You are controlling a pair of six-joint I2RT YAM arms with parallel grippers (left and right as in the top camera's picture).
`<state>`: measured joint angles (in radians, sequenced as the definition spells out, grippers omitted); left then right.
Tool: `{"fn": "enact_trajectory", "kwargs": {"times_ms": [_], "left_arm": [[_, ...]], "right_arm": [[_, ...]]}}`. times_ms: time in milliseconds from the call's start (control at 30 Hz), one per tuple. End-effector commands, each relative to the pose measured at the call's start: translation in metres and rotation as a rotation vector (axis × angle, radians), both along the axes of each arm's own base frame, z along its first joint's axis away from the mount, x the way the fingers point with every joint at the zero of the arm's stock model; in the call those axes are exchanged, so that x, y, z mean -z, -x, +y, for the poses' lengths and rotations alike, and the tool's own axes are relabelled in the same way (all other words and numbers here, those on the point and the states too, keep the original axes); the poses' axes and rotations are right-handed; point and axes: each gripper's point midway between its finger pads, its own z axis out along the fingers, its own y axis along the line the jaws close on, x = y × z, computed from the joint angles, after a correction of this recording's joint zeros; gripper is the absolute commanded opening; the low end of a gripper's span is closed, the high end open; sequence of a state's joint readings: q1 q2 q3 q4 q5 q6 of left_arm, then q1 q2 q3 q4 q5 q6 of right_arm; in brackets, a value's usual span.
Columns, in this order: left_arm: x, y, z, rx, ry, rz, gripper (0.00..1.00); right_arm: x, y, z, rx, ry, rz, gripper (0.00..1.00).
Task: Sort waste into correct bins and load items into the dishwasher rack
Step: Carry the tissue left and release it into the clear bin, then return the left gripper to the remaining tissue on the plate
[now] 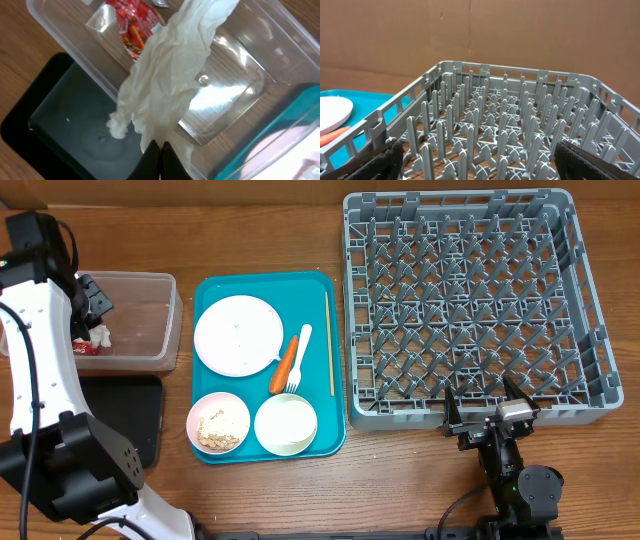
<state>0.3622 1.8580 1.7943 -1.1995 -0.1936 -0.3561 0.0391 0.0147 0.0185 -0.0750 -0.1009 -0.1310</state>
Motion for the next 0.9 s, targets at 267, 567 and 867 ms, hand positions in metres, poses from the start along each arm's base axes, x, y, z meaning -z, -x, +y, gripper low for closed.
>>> {"fn": "enact_trajectory", "kwargs": {"times_ms": [267, 567, 867], "left_arm": [[0.065, -0.022, -0.003, 0.063, 0.085, 0.103, 0.04], [0.054, -0.030, 0.000, 0.089, 0.064, 0.074, 0.67], [-0.039, -0.047, -0.021, 0.154, 0.055, -0.089, 0.61]], "right_arm": [[0.002, 0.000, 0.000, -0.001, 0.001, -0.004, 1.00], [0.002, 0.000, 0.000, -0.001, 0.001, -0.004, 1.00], [0.002, 0.000, 0.000, -0.001, 0.000, -0.004, 1.00]]}}
